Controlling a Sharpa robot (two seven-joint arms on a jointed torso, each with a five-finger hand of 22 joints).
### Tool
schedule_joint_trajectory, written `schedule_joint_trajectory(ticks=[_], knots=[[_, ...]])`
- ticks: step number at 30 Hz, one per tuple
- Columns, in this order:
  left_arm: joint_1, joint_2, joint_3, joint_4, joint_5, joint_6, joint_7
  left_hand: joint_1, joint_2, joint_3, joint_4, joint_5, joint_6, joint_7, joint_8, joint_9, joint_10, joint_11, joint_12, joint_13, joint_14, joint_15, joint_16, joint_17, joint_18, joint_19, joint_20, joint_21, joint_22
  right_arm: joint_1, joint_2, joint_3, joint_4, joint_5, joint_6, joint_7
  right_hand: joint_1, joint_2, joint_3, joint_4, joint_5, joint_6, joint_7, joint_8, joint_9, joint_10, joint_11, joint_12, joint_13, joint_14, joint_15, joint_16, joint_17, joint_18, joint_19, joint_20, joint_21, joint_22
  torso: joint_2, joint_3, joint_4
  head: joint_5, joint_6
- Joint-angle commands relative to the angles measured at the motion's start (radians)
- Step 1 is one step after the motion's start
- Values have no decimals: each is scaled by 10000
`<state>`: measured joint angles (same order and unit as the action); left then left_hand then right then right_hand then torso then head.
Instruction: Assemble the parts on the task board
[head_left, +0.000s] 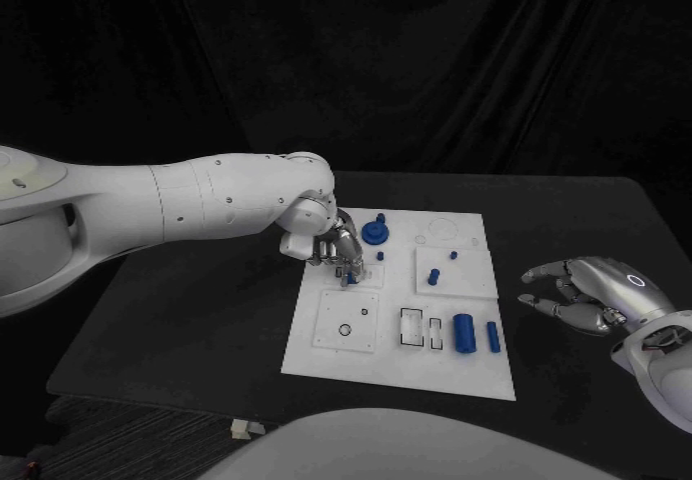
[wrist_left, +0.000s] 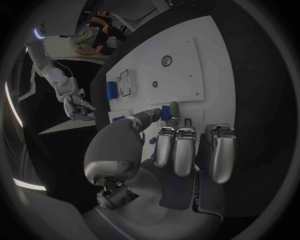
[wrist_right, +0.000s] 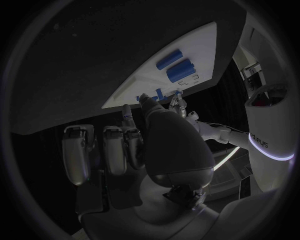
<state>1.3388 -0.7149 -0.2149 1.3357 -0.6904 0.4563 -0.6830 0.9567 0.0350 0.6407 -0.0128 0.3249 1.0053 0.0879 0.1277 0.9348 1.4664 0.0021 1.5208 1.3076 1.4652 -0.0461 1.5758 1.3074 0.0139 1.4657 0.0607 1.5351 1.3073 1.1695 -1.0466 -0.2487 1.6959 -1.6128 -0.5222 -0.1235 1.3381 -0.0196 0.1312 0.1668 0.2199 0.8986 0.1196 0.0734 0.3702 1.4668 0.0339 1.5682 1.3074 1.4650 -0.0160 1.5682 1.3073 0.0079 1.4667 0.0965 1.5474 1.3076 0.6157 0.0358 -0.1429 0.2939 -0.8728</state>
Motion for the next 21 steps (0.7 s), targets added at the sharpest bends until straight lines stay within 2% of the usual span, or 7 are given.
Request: schedule_joint_trajectory(ticks=[1,3,7,13,21], knots=[[31,75,5,-91,182,125,38,-96,105,849,-1007,106,-30,-60,85,34,646,67,-4,2341,1056,50,-51,2634,-29,789,92,-51,2491,-27,5,5,6,-59,8,-173,73,3,34,49,50,57,-11,-46,-9,1040,-23,26,2634,1058,-69,26,2635,17,782,-70,-64,2506,-6,-2,-4,21,2],[31,115,5,-145,119,55,39,-114,124,771,-973,115,-35,-62,94,49,652,67,3,2345,1056,51,-51,2634,-30,791,93,-47,2492,-28,2,5,8,-59,14,-173,73,3,34,49,50,57,-11,-46,-9,1040,-23,26,2634,1058,-69,26,2635,17,782,-70,-64,2506,-1,-4,-17,29,2],[32,190,5,-251,19,-98,38,-109,189,651,-915,163,-31,-76,117,79,689,57,49,2370,1056,46,-51,2634,-36,804,92,-26,2499,-30,-5,5,13,-59,40,-183,80,14,42,50,51,63,-7,-45,-13,1040,-19,26,2634,1058,-67,26,2635,18,778,-69,-68,2505,1,-11,1,2,2],[32,254,5,-336,-426,-331,27,-101,226,548,-873,228,-14,-90,146,109,733,44,105,2401,1056,34,-51,2634,-45,828,85,9,2511,-35,-12,5,21,-59,73,-197,81,15,43,50,51,64,-5,-44,-13,1040,-18,26,2634,1058,-66,26,2635,19,777,-69,-70,2504,-1,-3,-1,3,2],[32,314,5,-394,-607,-331,0,-21,234,441,-918,299,60,-135,226,176,766,6,145,2423,1056,3,-51,2634,-49,841,63,27,2517,-41,-10,5,22,-59,104,-206,79,20,44,55,50,73,1,-41,-15,1040,-13,26,2634,1058,-64,26,2635,17,780,-68,-66,2505,-8,1,-6,15,2]])
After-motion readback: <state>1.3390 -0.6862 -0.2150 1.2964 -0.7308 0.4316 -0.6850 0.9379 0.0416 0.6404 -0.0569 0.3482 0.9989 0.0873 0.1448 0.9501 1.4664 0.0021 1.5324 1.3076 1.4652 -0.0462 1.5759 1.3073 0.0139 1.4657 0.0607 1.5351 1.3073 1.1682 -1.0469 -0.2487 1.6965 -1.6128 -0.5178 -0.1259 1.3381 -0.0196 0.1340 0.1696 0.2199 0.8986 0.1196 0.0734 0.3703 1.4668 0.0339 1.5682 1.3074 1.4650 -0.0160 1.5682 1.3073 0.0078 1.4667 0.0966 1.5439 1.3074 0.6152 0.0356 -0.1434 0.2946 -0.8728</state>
